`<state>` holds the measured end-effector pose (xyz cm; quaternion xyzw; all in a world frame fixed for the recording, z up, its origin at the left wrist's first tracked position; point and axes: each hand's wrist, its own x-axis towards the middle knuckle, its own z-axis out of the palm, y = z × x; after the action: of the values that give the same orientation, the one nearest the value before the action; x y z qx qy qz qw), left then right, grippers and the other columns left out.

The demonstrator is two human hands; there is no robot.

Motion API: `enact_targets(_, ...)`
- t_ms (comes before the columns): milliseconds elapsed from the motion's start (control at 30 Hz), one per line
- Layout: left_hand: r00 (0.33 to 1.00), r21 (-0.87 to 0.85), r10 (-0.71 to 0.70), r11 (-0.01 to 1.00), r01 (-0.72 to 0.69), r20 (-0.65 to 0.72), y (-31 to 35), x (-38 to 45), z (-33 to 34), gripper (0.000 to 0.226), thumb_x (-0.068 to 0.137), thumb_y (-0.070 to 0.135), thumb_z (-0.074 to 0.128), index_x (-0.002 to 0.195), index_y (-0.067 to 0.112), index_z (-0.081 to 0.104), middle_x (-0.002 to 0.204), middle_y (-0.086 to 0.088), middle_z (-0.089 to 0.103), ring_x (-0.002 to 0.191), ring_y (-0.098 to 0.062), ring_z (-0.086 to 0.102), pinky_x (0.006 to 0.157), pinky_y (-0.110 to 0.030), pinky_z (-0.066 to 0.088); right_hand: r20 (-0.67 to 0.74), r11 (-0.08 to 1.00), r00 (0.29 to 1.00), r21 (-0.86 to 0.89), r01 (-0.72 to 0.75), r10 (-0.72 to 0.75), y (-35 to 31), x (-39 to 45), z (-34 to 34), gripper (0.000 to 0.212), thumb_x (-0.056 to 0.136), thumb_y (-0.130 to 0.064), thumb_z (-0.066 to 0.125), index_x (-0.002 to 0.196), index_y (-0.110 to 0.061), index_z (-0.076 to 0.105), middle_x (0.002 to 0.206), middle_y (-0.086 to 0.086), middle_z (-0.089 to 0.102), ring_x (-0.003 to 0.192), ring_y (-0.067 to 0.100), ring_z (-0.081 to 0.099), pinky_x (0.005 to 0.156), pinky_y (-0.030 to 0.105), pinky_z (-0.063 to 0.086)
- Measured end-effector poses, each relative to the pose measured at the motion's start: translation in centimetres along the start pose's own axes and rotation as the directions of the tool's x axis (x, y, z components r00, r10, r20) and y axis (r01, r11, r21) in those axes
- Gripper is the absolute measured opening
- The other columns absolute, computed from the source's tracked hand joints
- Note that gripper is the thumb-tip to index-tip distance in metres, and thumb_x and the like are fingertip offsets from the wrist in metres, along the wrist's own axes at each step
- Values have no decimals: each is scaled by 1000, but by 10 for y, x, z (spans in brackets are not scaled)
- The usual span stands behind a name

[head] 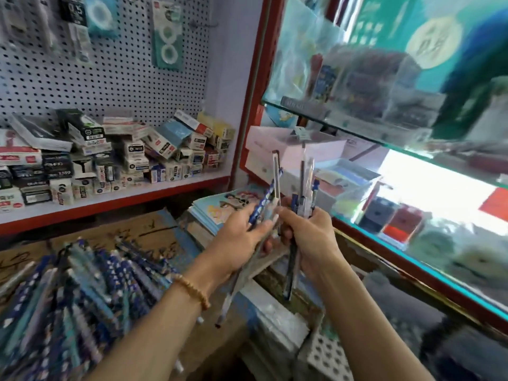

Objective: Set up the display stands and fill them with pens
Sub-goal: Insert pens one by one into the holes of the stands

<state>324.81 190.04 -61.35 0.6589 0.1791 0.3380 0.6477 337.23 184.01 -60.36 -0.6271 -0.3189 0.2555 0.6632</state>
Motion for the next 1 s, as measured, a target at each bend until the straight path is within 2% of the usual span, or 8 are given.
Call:
enact_targets(33,999,19,10,1000,-11,43,4,0,11,25,101,4,49,107,26,60,58,13,58,53,-6,54,52,-19,46,-18,1000,1000,0,-11,11,-2,-3,-10,17,89,-11,70,73,-14,68,50,0,50,50,21,48,60,40,47)
enact_targets(100,992,49,15,999,-21,124,10,-2,29,28,101,4,49,111,28,58,67,12,61,56,-3,55,53,-15,46,-44,1000,999,3,-30,30,-7,-10,-28,19,89,-7,68,71,-13,67,49,-1,52,45,14,48,54,34,46)
enact_targets(233,957,-95,-39,993,68,286,13,-4,49,21,102,5,47,112,19,58,64,7,56,53,-7,50,49,-18,43,-67,986,996,156,-51,62,-21,-16,-57,13,89,-1,63,78,-7,59,49,1,42,41,13,35,42,24,34)
enact_targets(367,883,-128,-76,980,152,464,5,-7,57,8,100,7,50,104,9,56,64,4,50,56,-9,50,50,-18,42,-192,948,975,313,-50,114,-37,-14,-90,16,92,0,59,78,-7,55,52,2,44,38,8,36,35,19,32)
enact_targets(467,824,-145,-98,966,214,557,2,-4,64,16,99,4,49,114,3,54,70,2,51,59,-10,50,52,-18,44,-181,929,969,357,-96,170,-39,-14,-111,16,92,1,59,80,-8,52,57,3,47,39,5,38,35,18,33)
enact_targets(667,735,-44,-144,972,231,663,-8,1,82,26,99,6,52,124,2,51,71,7,56,62,-8,53,56,-20,44,-107,922,964,334,-196,244,-33,-21,-139,16,92,0,58,81,-9,50,54,-2,45,40,5,38,35,16,35)
enact_targets(833,690,3,-156,976,219,707,-13,4,90,14,99,10,53,113,9,56,71,7,55,65,-10,53,58,-21,45,-91,894,966,408,-184,241,-26,-26,-154,12,93,-2,59,84,-7,52,56,-1,43,40,4,38,35,15,35)
enact_targets(1000,652,68,-228,963,261,723,-16,3,91,27,100,8,51,127,3,51,71,7,55,66,-11,53,61,-24,45,-38,860,983,492,-136,178,-24,-30,-165,15,94,-3,57,82,-9,52,51,-3,42,38,5,36,35,16,35)
